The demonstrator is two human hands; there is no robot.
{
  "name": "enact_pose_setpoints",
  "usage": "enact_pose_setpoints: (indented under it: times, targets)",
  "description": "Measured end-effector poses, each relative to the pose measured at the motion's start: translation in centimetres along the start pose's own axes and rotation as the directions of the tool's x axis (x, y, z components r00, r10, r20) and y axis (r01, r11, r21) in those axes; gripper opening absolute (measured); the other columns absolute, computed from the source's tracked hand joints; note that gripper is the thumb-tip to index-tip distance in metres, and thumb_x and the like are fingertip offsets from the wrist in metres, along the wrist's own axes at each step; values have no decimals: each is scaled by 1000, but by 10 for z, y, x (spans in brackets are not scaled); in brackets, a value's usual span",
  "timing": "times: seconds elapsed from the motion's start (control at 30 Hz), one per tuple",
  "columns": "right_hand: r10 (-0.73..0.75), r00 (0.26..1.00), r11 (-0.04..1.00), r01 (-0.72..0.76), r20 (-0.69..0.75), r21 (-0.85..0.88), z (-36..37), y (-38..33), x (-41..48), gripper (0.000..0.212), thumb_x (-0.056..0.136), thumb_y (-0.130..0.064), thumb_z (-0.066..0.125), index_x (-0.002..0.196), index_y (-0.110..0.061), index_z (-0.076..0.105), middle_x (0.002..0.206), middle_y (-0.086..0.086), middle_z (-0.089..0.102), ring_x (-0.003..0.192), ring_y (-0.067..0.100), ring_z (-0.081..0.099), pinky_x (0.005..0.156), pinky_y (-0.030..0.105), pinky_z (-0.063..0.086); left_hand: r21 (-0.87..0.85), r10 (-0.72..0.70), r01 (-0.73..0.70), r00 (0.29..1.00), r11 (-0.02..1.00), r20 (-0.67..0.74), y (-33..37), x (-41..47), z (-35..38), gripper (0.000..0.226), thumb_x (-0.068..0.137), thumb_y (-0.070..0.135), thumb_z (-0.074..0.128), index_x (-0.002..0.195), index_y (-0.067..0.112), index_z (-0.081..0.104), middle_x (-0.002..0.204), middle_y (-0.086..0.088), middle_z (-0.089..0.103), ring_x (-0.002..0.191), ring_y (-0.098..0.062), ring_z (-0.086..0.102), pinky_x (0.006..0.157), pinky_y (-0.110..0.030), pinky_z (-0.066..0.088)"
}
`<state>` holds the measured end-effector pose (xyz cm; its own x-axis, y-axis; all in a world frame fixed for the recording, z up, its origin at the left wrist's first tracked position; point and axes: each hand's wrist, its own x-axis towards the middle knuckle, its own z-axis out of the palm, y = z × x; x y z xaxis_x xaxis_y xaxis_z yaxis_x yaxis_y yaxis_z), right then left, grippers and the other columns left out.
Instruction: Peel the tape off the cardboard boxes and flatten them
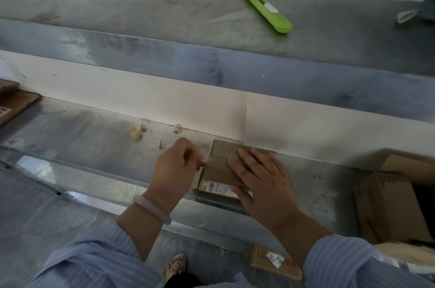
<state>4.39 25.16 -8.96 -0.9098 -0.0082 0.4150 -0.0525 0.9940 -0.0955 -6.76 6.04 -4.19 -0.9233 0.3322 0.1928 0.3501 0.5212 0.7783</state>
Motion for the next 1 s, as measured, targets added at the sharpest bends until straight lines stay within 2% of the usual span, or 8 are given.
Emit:
enact_pose_setpoints:
  times: [0.1, 0.2, 0.3, 0.5, 0.67, 0.73, 0.87, 1.0]
  targets:
    - [10, 1000, 1000, -10, -8, -2, 0, 1, -1, 54, 89, -49, 54, 139, -33, 50, 145, -2, 50, 135, 25, 44, 110, 49, 33, -150, -161, 156, 987, 976, -18, 4, 3, 8, 19, 93, 10, 58, 80, 22, 53, 79, 2, 66, 72, -7, 68, 66, -27, 59]
    - [16, 1000, 1000, -16, 9, -5, 0, 3, 0, 54, 89, -51, 52, 140, -33, 49, 145, -3, 50, 135, 24, 44, 111, 47, 32, -210, -212, 200, 977, 957, -38, 6, 2, 13, 18, 95, 10, 55, 81, 21, 53, 85, 0, 64, 78, -17, 68, 67, -31, 60]
    - [8, 1000, 1000, -8, 17, -1, -1, 4, -2, 54, 88, -51, 53, 140, -34, 49, 146, -3, 49, 135, 23, 43, 111, 47, 31, -324, -270, 243, 962, 914, -40, 8, 0, 12, 18, 97, 7, 49, 82, 18, 51, 89, -4, 61, 69, -20, 70, 61, -30, 59]
    - [-11, 1000, 1000, 11, -24, 2, 0, 3, -7, 54, 88, -49, 57, 139, -33, 52, 146, -3, 49, 135, 23, 45, 112, 47, 31, -327, -184, 183, 983, 927, 27, 11, 4, 3, 17, 98, 8, 47, 85, 18, 50, 88, -4, 60, 66, -19, 70, 62, -35, 60]
    - [-4, 1000, 1000, 4, -14, 9, 1, 5, -6, 55, 87, -49, 59, 139, -33, 52, 146, -4, 49, 136, 22, 43, 112, 47, 31, -541, -334, 364, 929, 758, 158, 17, 8, -3, 22, 96, 4, 49, 87, 10, 68, 87, -9, 72, 82, -26, 72, 79, -40, 59]
    - [-4, 1000, 1000, 4, -20, 8, 1, 5, -6, 55, 86, -49, 60, 138, -33, 52, 145, -3, 50, 135, 22, 44, 111, 47, 33, -494, -304, 382, 924, 781, 233, 15, 7, -9, 20, 93, 9, 57, 83, 13, 73, 85, -4, 75, 86, -21, 72, 82, -38, 58]
    - [1, 1000, 1000, -1, -15, 12, 1, 4, -7, 54, 86, -48, 61, 138, -33, 53, 146, -4, 49, 135, 22, 43, 112, 46, 31, -102, -106, 135, 961, 986, 254, 6, 9, -15, 17, 81, 21, 75, 94, 32, 72, 81, 12, 71, 78, 0, 66, 75, -15, 52]
    - [5, 1000, 1000, -4, -12, 27, 2, 5, -7, 54, 86, -49, 60, 137, -34, 53, 146, -4, 49, 136, 21, 43, 112, 45, 30, 108, 25, -59, 956, 992, 293, 8, 12, -9, 25, 84, 27, 72, 109, 29, 68, 98, 13, 60, 83, 3, 60, 72, -2, 43]
